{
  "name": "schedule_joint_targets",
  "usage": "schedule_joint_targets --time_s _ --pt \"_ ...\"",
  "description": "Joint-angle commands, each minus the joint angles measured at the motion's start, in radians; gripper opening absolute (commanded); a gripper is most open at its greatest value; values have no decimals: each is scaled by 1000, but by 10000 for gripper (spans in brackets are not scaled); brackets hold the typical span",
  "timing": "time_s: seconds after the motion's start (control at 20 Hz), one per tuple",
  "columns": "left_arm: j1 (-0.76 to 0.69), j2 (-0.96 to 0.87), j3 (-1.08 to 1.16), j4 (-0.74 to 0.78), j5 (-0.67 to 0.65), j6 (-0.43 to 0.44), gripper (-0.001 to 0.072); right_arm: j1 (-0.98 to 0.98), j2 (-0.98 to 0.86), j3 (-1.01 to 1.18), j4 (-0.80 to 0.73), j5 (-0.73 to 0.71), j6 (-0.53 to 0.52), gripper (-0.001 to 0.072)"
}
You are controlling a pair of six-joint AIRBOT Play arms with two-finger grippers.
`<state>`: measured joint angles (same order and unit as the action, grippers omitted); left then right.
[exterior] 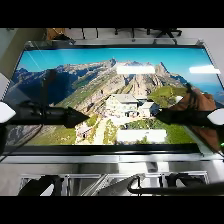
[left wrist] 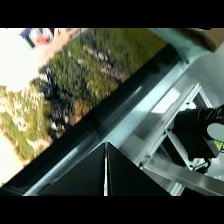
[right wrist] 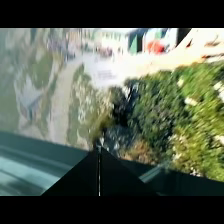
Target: Fold the shirts.
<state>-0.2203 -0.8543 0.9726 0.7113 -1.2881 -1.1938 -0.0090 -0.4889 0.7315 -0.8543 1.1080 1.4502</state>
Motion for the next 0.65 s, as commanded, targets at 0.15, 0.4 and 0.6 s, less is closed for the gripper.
schedule_joint_targets --time_s 0.15,0.4,0.6 --pt "-55 111 -224 31 82 -28 19 166 14 -93 -48 -87 -11 20" --pt "-55 126 -236 30 106 -28 20 166 14 -93 -39 -87 -11 20" --pt "-55 126 -236 30 105 -28 20 166 14 -93 -39 -87 -11 20"
